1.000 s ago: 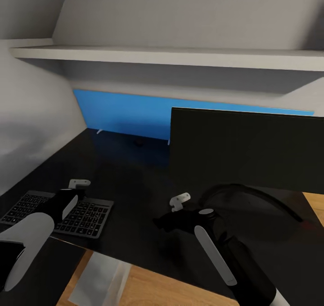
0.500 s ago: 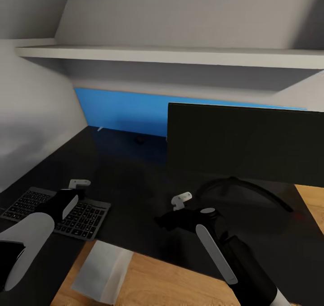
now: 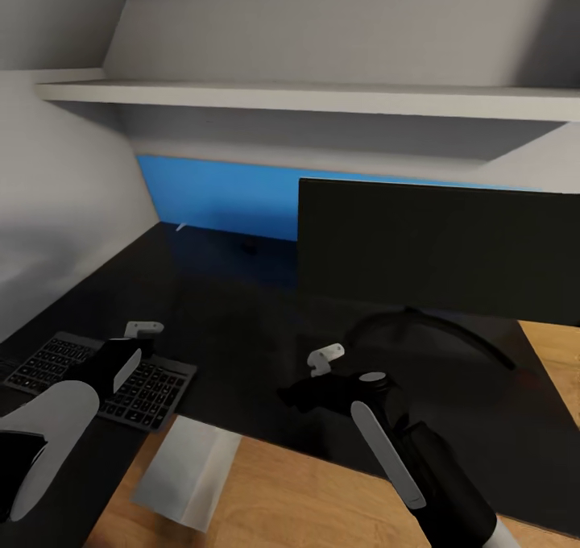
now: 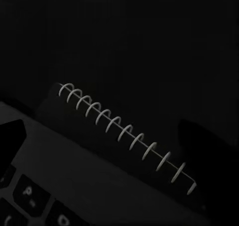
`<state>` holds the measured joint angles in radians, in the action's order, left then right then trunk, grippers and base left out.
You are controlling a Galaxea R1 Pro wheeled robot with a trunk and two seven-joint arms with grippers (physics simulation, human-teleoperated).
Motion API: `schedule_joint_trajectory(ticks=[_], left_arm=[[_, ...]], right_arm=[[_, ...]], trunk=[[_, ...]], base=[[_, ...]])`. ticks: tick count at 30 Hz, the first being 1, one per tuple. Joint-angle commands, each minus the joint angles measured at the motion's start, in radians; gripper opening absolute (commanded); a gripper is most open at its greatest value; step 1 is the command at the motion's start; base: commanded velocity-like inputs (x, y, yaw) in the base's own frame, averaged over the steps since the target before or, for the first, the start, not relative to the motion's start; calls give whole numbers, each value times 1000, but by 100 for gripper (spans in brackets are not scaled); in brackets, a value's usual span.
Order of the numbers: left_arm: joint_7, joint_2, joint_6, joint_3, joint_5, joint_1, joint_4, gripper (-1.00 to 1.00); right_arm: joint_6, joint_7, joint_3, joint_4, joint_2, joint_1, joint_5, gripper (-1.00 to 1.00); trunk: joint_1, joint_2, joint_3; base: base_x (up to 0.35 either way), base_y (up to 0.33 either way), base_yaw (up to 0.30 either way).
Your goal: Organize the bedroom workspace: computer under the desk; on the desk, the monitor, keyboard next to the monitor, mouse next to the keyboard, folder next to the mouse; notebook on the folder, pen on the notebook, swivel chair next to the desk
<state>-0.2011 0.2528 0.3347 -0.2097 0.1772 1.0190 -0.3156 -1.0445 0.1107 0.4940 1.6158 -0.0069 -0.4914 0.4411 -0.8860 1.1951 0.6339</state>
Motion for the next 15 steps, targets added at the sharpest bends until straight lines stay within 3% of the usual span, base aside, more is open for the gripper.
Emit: schedule_joint_trajectory(ticks=[1, 7, 15], left_arm=[[-5, 1, 10, -6, 18, 0, 66, 100], [-6, 0, 10, -5, 18, 0, 64, 100], [-6, -1, 6, -8, 18, 0, 63, 100]], right_arm=[[-3, 10, 2, 1, -1, -1, 10, 100], [-3, 10, 1, 1, -1, -1, 10, 100], [-3, 10, 1, 1, -1, -1, 10, 100]], trunk=[[0, 0, 1], [0, 0, 1], [0, 0, 1]], base=[[-268, -1, 0], [-261, 0, 0], [-65, 0, 0]])
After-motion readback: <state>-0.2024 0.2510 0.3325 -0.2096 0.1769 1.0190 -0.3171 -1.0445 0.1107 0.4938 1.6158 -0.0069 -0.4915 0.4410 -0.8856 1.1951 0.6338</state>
